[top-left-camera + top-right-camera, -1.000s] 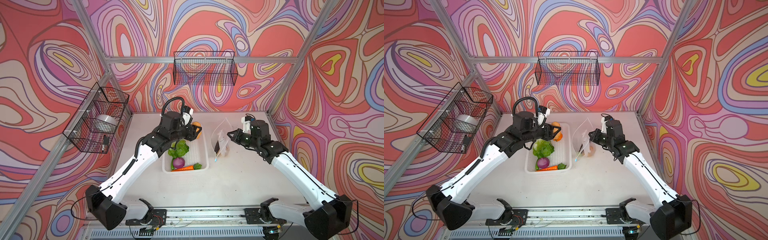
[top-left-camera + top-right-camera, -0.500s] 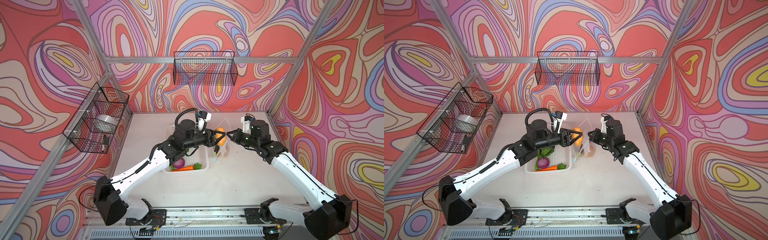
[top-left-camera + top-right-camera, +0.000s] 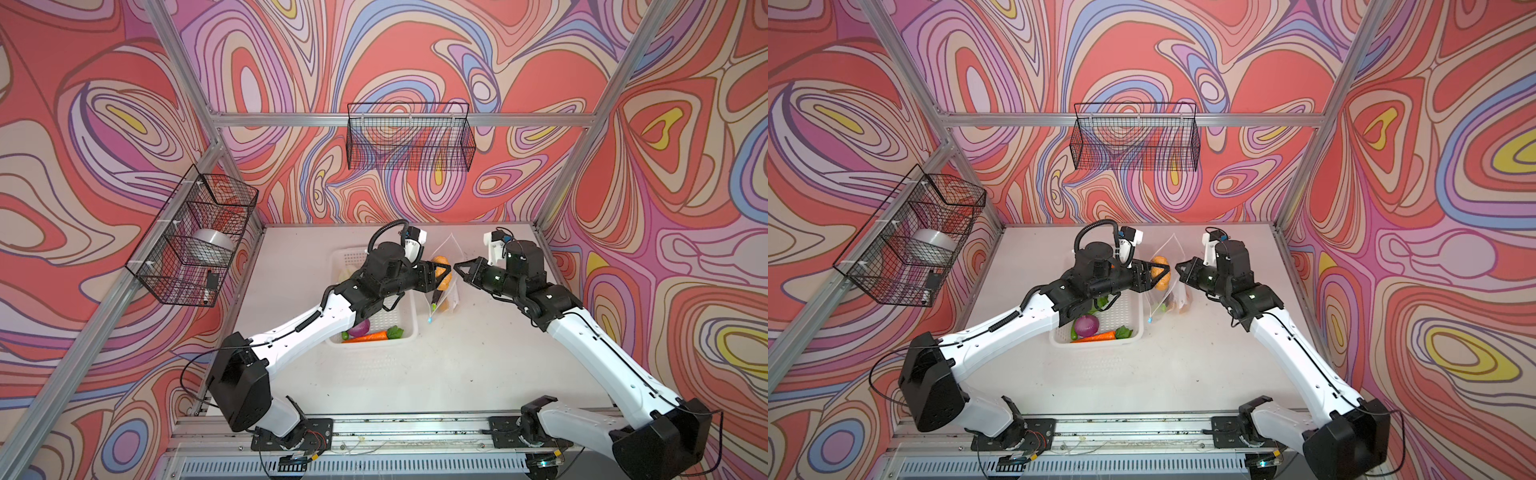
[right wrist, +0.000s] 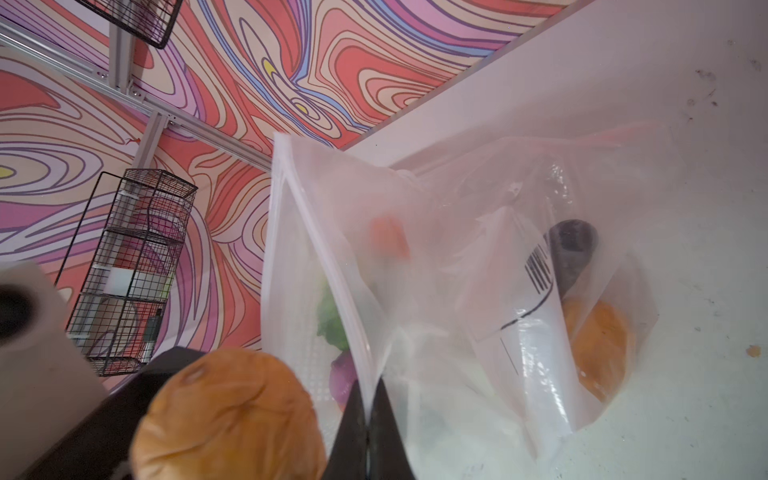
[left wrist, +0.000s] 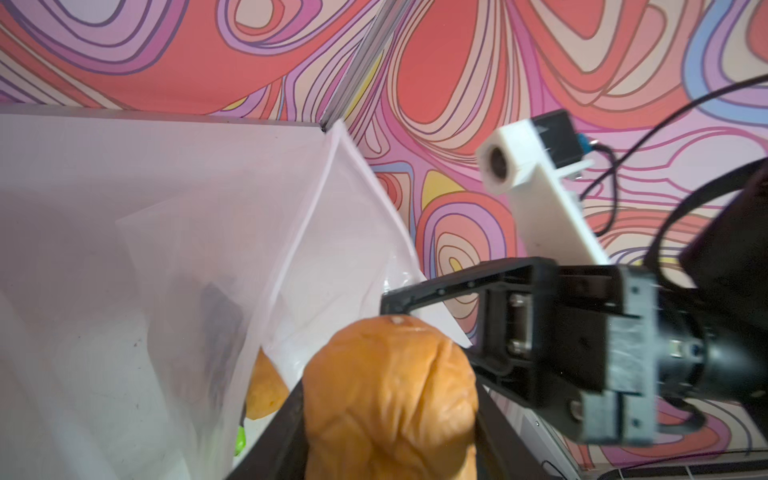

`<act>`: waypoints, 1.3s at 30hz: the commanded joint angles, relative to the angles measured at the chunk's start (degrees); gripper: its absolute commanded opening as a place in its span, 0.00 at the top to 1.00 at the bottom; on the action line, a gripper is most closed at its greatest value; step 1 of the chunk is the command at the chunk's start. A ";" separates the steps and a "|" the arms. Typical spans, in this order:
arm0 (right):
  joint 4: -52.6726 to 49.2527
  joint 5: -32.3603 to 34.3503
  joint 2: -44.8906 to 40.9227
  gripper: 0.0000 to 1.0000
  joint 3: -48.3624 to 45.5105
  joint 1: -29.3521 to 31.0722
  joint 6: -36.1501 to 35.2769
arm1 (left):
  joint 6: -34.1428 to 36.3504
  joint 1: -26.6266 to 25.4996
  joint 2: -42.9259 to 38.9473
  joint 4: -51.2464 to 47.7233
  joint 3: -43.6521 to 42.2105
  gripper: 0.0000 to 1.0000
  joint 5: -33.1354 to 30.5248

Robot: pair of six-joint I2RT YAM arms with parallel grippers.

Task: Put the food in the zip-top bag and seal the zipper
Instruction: 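Lift the tan potato with the left gripper and carry it into the bag mouth, then open the left gripper to drop the potato into the clear bag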

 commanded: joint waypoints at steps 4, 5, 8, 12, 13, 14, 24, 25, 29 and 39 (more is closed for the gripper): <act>-2.53 -1.95 -2.79 1.00 2.85 0.26 -0.94 | 4.12 -0.25 3.08 -6.47 3.44 0.60 -5.63; -2.71 -2.26 -2.87 1.00 3.09 0.27 -0.96 | 4.42 -0.33 3.43 -7.37 3.82 0.60 -6.28; -2.36 -3.42 -3.07 1.00 3.15 0.22 -0.53 | 4.55 -0.51 4.74 -10.21 4.79 0.60 -7.18; -0.33 -5.29 -2.63 1.00 2.74 0.27 0.55 | 4.27 -1.39 6.09 -13.03 5.10 0.58 -8.23; 0.30 -5.78 -2.51 1.00 2.52 0.26 0.86 | 4.33 -1.72 6.25 -13.58 5.09 0.58 -8.73; 0.81 -6.17 -2.22 1.00 2.21 0.25 1.08 | 4.36 -2.06 6.37 -14.20 5.13 0.57 -9.29; 3.71 -6.69 0.22 1.00 -0.19 0.27 2.38 | 7.20 -3.41 7.52 -24.55 7.68 0.55 -19.65; 3.95 -6.77 0.40 1.00 -0.33 0.26 2.56 | 7.54 -3.50 7.80 -25.70 8.19 0.55 -20.69; 4.92 -7.31 1.14 1.00 -0.66 0.26 3.09 | 8.22 -3.75 9.62 -29.63 10.45 0.47 -22.39; 5.15 -7.47 1.32 1.00 -1.07 0.26 3.03 | 6.32 -3.75 8.47 -27.37 10.53 0.25 -19.03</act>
